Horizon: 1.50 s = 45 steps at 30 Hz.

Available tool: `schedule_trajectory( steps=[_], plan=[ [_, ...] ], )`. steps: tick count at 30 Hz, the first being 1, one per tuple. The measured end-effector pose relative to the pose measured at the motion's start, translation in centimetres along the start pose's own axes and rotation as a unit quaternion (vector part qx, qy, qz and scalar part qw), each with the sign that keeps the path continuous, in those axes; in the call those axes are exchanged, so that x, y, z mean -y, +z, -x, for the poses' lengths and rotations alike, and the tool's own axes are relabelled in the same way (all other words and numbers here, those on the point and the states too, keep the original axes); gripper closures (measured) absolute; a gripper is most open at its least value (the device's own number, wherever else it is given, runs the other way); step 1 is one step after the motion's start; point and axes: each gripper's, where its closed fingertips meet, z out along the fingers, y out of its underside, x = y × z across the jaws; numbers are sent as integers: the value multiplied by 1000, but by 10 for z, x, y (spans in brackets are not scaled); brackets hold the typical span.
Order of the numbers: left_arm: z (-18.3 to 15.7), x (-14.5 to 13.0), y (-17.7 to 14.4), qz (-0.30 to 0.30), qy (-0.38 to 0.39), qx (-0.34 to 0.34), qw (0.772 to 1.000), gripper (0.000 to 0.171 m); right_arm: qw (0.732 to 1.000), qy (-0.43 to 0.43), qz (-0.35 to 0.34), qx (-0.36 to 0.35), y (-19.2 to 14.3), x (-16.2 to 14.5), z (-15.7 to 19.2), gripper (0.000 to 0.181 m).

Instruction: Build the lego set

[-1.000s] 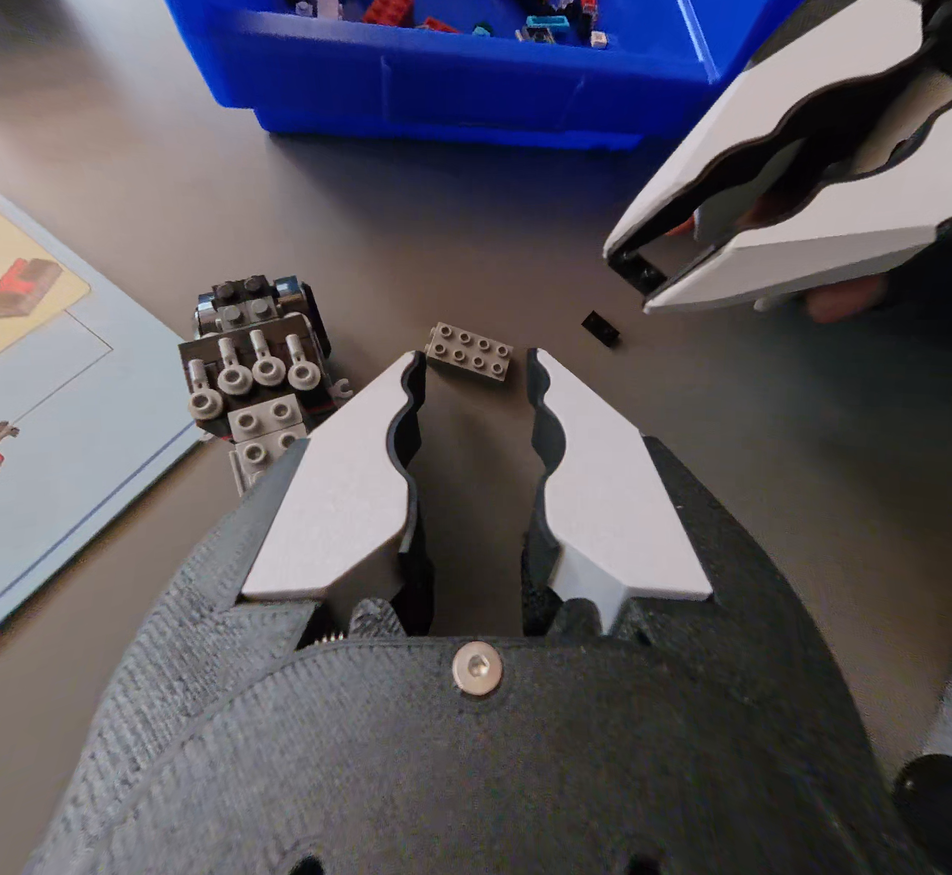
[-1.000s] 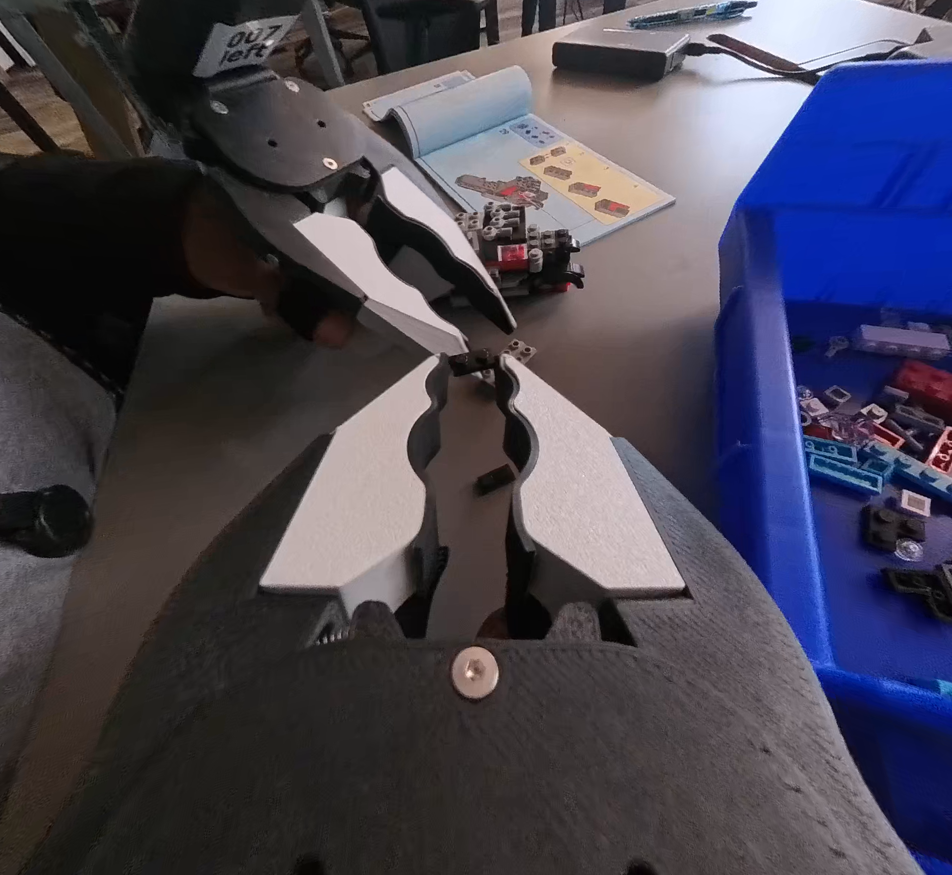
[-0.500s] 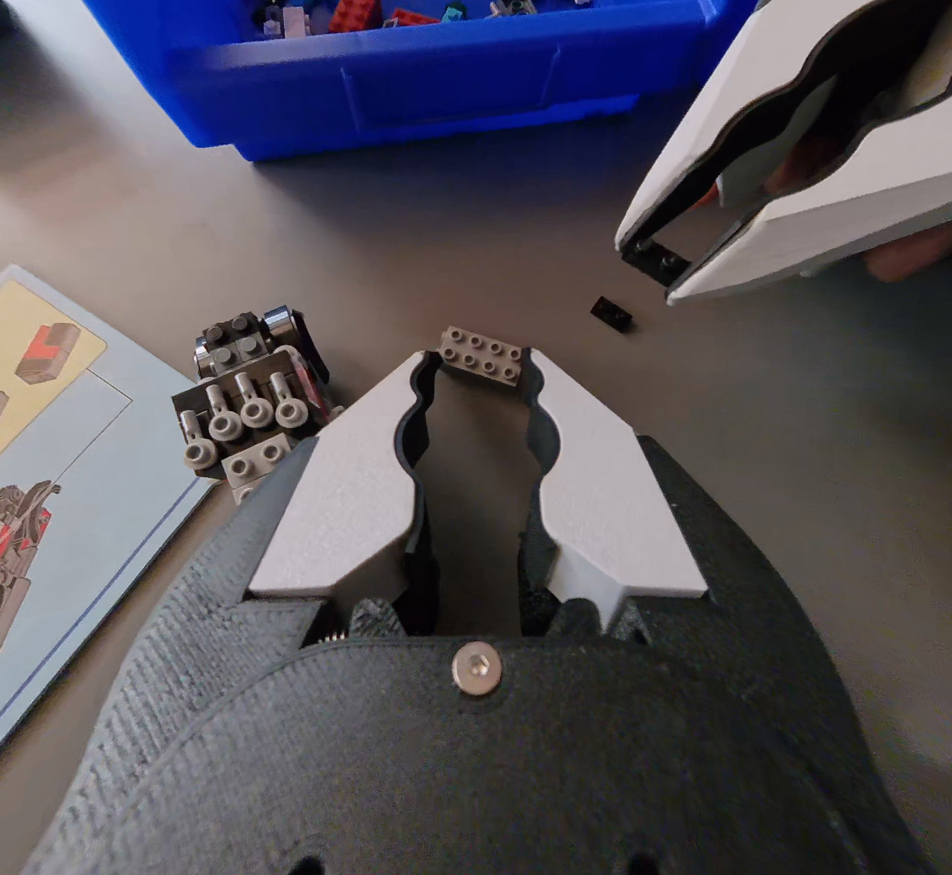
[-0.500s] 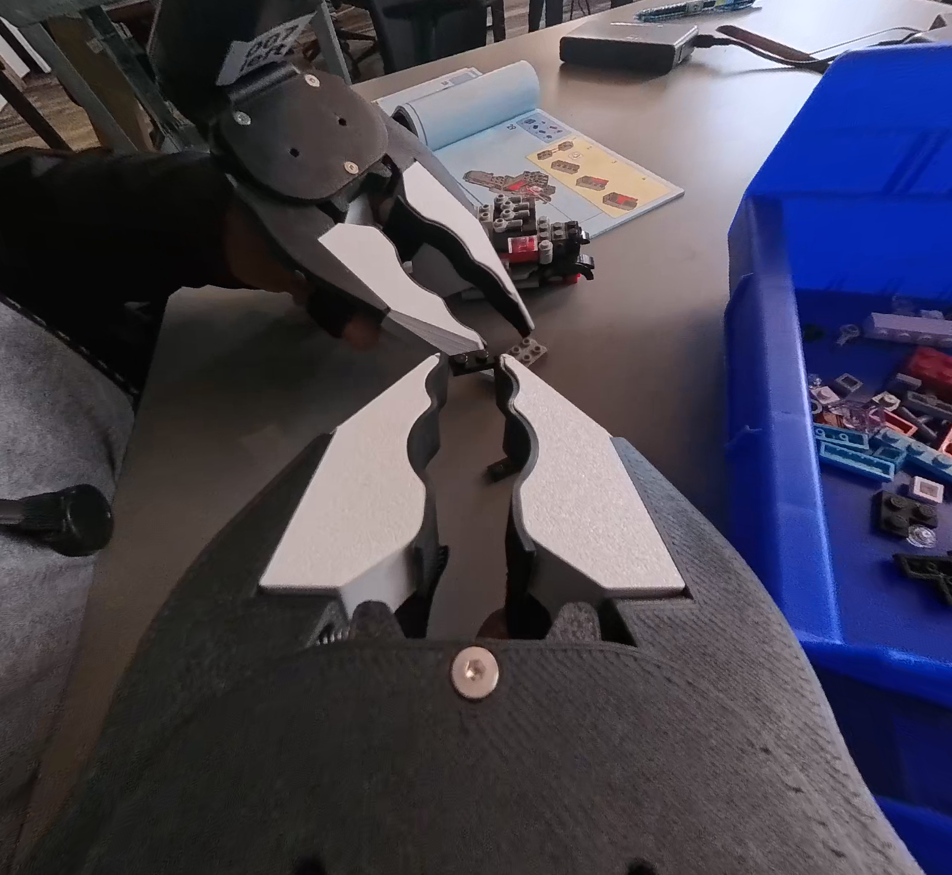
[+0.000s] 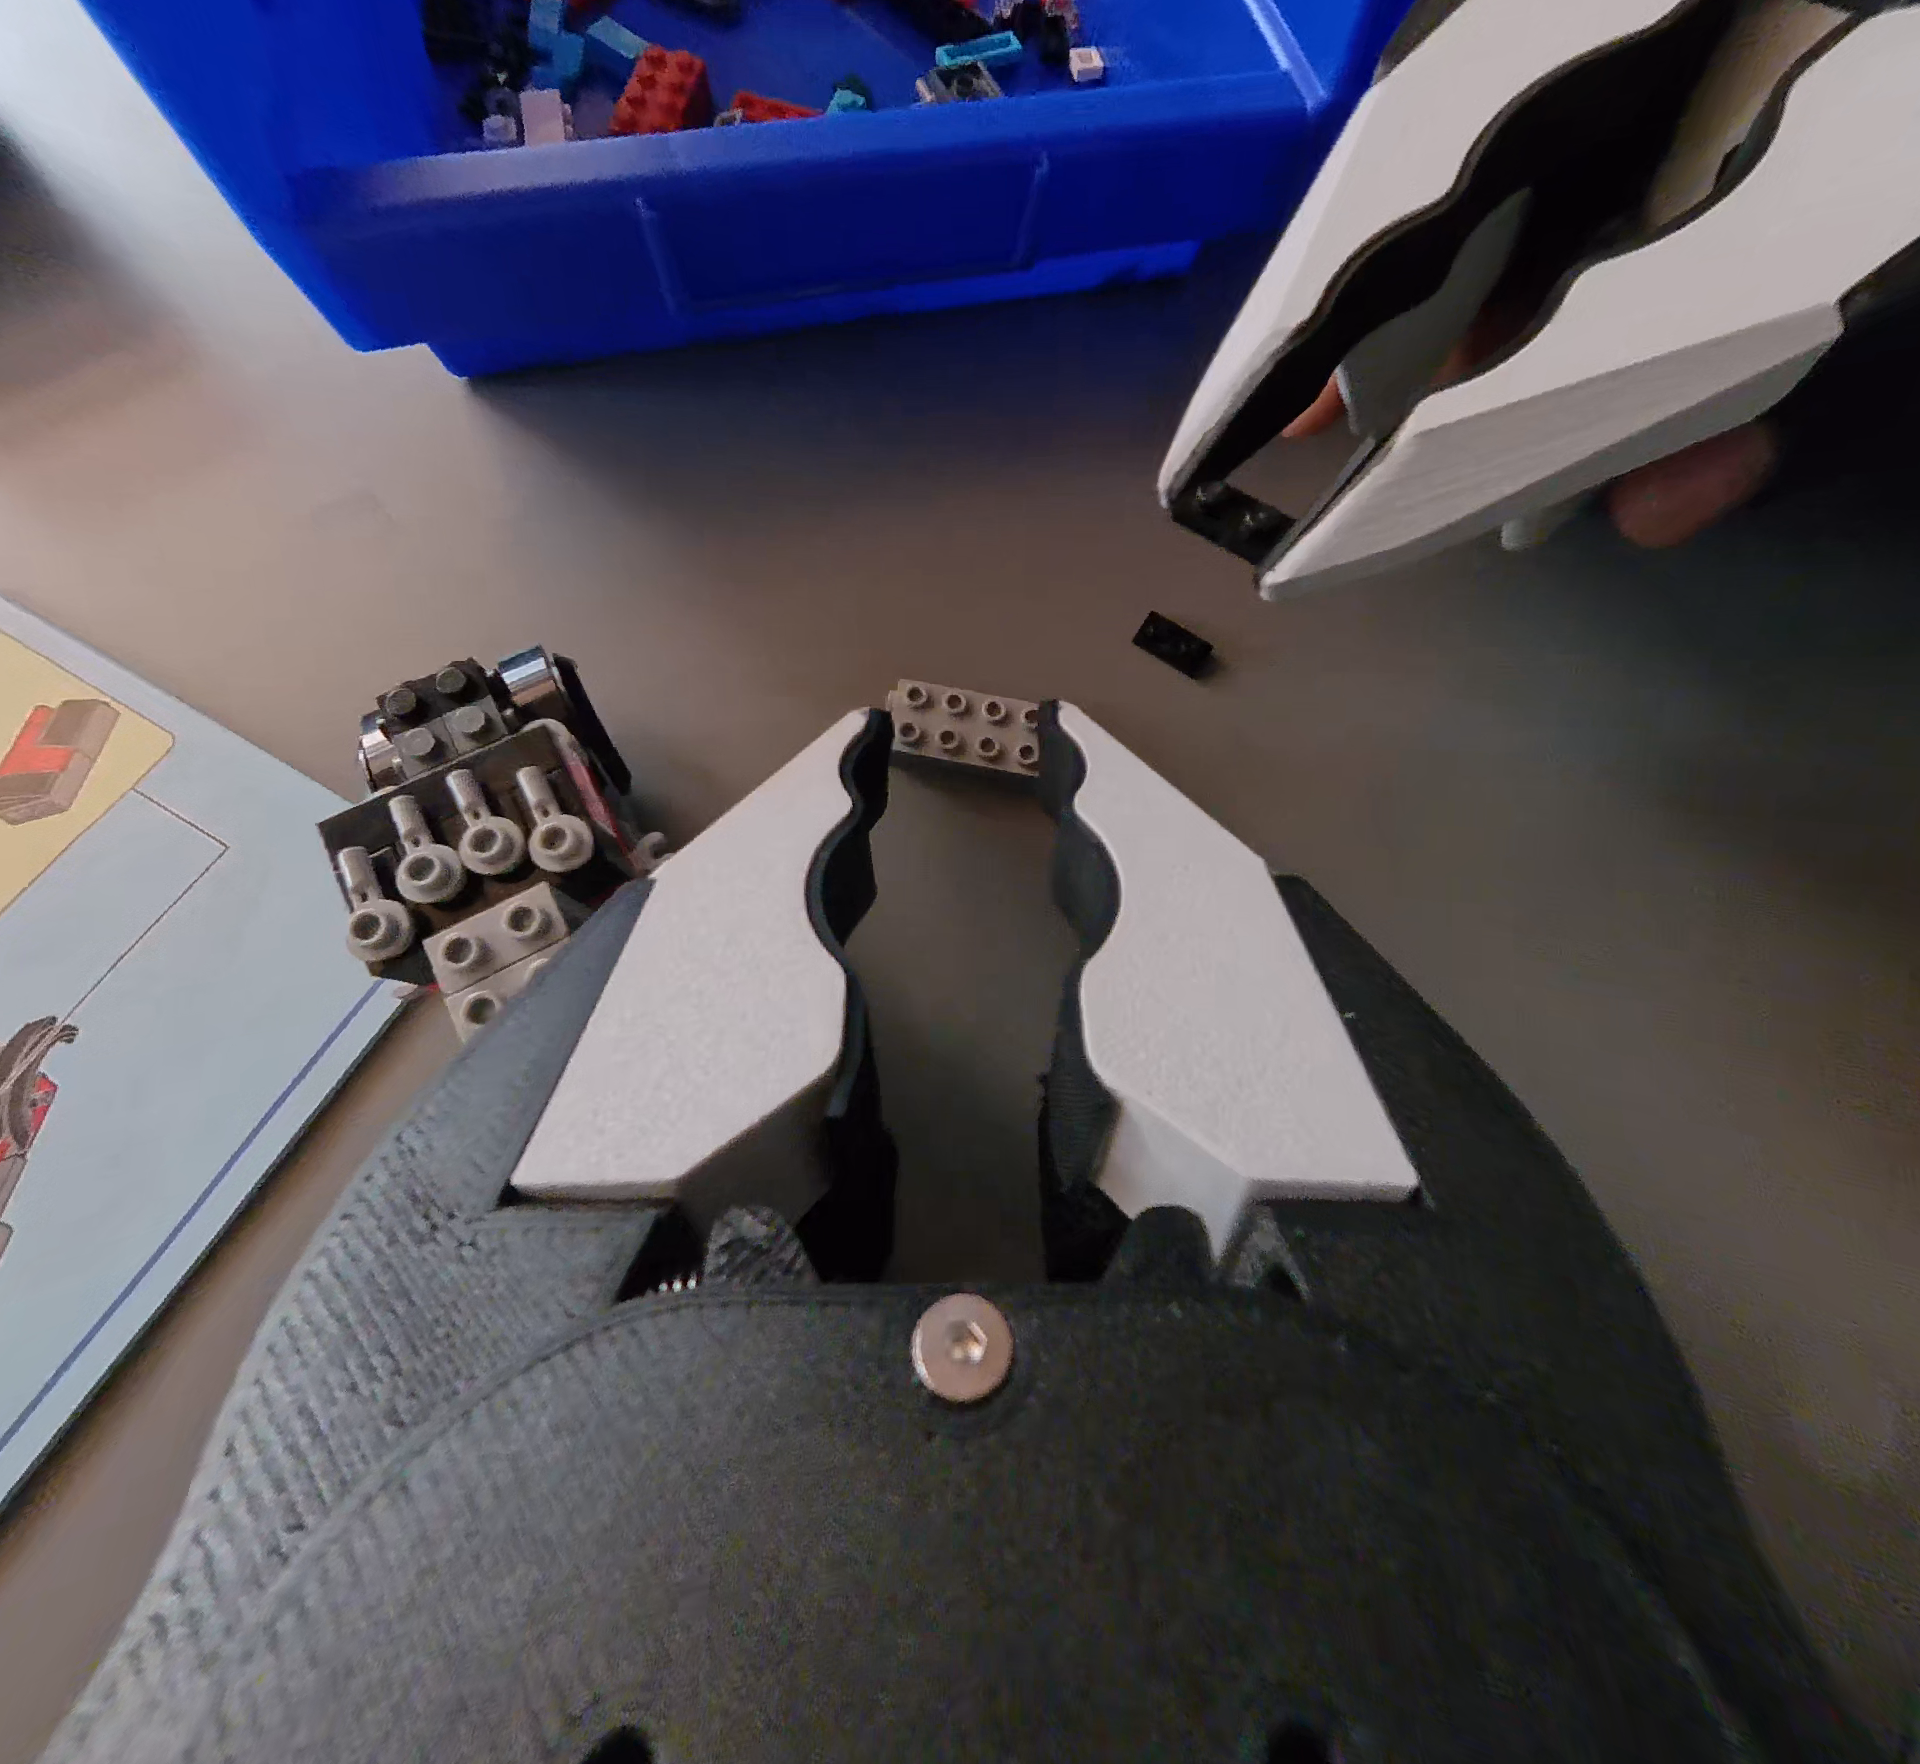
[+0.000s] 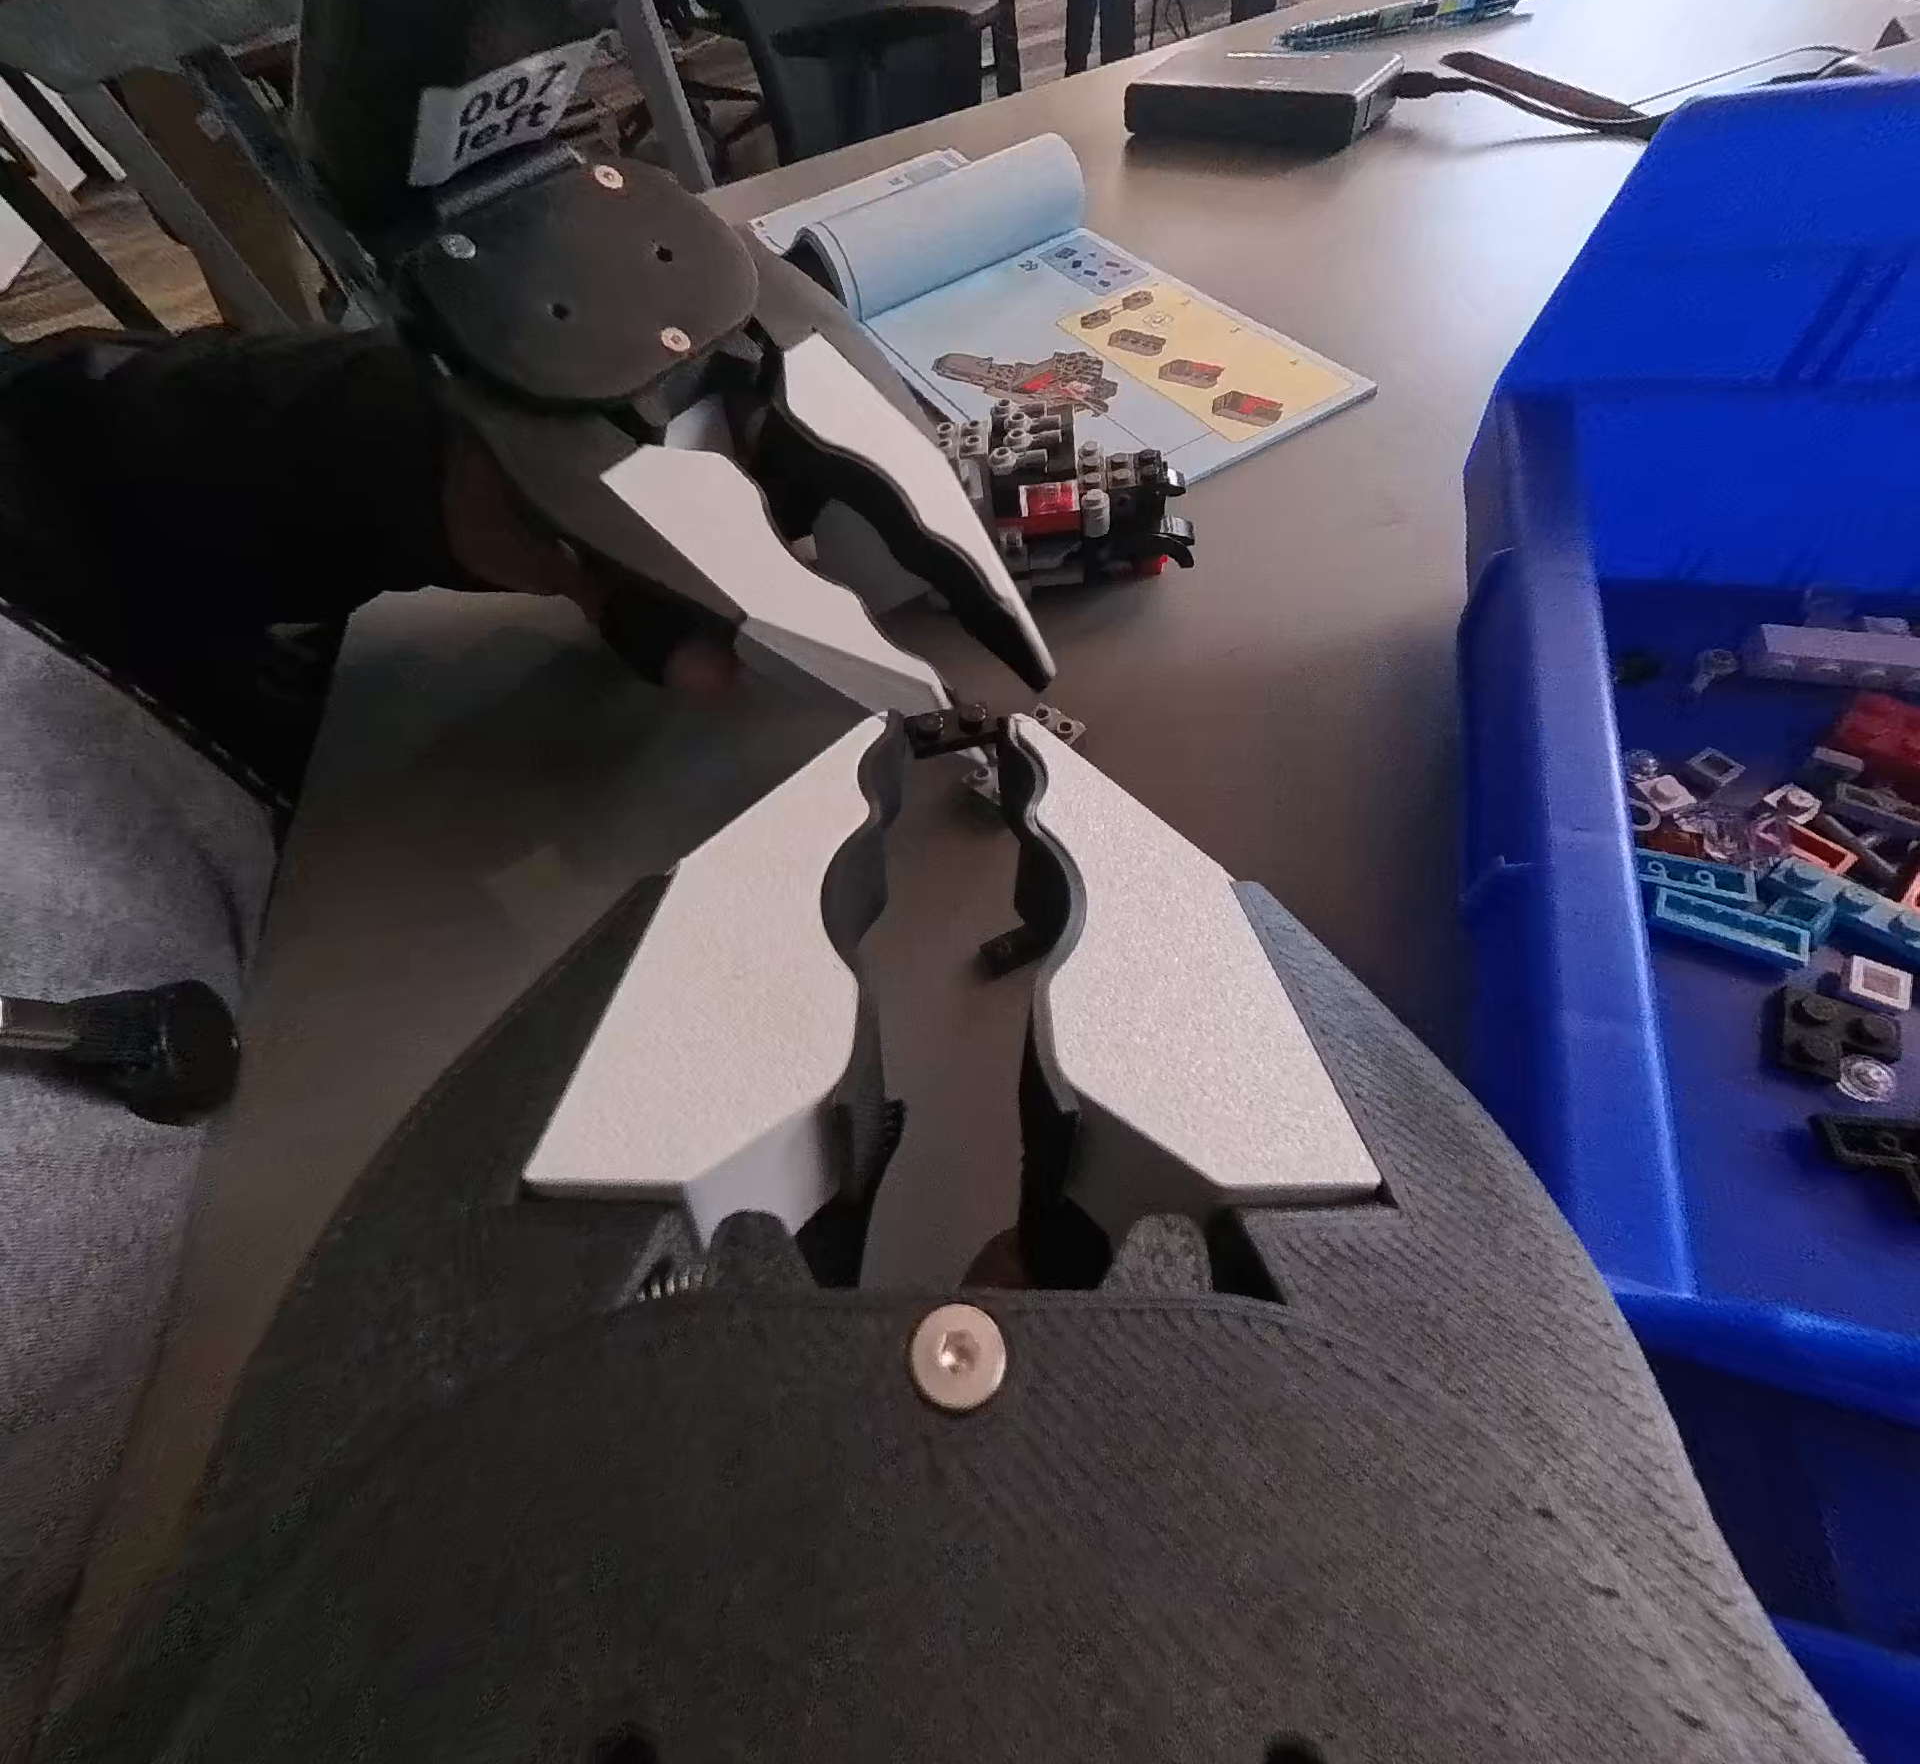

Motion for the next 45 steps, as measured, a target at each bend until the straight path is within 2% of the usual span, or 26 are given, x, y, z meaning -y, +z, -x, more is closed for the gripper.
schedule_trajectory(
  steps=[11, 25, 33, 45],
  plan=[
    [3, -4, 5, 23, 15, 20, 999, 127, 1000, 0, 1, 4, -1, 0, 1, 162],
    [4, -11, 11, 51, 21, 31, 998, 135, 1000, 0, 1, 4, -1, -1, 1, 162],
    [2, -10, 10, 48, 20, 21, 998, 135, 1000, 1, 1, 3, -1, -1, 1, 162],
    [-7, -6, -9, -2, 42, -32, 999, 135, 1000, 5, -3, 4, 1, 2, -1, 162]
  ],
)
